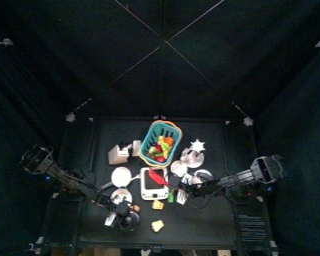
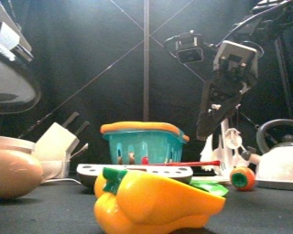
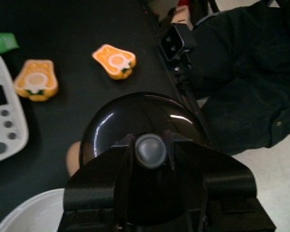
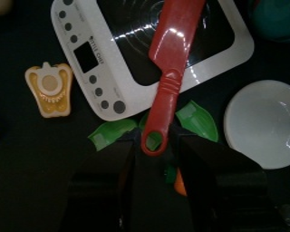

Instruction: Drop pot lid close to pot

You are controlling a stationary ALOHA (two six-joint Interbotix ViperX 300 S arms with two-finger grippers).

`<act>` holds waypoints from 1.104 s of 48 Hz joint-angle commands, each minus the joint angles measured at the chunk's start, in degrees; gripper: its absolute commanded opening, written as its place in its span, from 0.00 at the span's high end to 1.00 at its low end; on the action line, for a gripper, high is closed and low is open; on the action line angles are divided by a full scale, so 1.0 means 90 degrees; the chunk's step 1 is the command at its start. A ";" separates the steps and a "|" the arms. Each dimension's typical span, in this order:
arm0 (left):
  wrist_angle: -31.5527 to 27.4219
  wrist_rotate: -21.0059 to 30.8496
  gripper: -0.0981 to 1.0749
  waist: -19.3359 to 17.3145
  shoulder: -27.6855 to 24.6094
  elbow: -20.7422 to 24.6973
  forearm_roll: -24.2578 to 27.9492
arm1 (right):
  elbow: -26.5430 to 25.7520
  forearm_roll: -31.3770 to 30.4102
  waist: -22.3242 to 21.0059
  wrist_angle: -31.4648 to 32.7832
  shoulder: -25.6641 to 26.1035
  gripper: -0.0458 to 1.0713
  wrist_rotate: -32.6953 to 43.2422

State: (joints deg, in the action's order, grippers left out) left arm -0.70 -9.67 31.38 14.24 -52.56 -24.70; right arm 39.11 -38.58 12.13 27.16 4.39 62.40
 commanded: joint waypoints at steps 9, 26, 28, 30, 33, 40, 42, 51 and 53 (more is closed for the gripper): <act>-0.0107 -0.0010 0.41 0.0244 -0.0566 0.0283 -0.0859 | -0.0107 0.0000 -0.0020 -0.0049 0.0127 0.32 0.0010; -0.0049 -0.0029 0.41 0.0176 -0.0908 0.0283 -0.0605 | -0.0107 0.0000 -0.0049 -0.0127 0.0049 0.32 0.0010; -0.0059 -0.0029 0.40 0.0146 -0.0937 0.0273 -0.0605 | -0.0107 0.0000 -0.0049 -0.0127 0.0039 0.32 0.0010; -0.0059 -0.0049 0.40 0.0098 -0.0986 0.0273 -0.0605 | -0.0117 0.0000 -0.0049 -0.0127 0.0049 0.32 0.0010; -0.0059 -0.0049 0.40 0.0049 -0.1035 0.0283 -0.0586 | -0.0107 0.0000 -0.0049 -0.0127 0.0049 0.32 0.0010; -0.0059 -0.0039 0.40 -0.0098 -0.1152 0.0303 -0.0527 | -0.0107 0.0000 -0.0049 -0.0137 0.0049 0.32 0.0010; -0.0049 -0.0039 0.40 -0.0127 -0.1182 0.0303 -0.0527 | -0.0107 0.0000 -0.0049 -0.0127 0.0049 0.32 0.0010; -0.0049 -0.0039 0.40 -0.0322 -0.1270 0.0332 -0.0518 | -0.0098 0.0000 -0.0049 -0.0137 0.0039 0.32 0.0000; -0.0039 -0.0039 0.39 -0.0352 -0.1260 0.0332 -0.0498 | -0.0098 0.0000 -0.0049 -0.0127 0.0039 0.32 0.0000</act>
State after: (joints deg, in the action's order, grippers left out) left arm -1.58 -9.93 28.92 2.64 -50.98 -29.53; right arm 39.11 -38.50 11.78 26.19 3.96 62.40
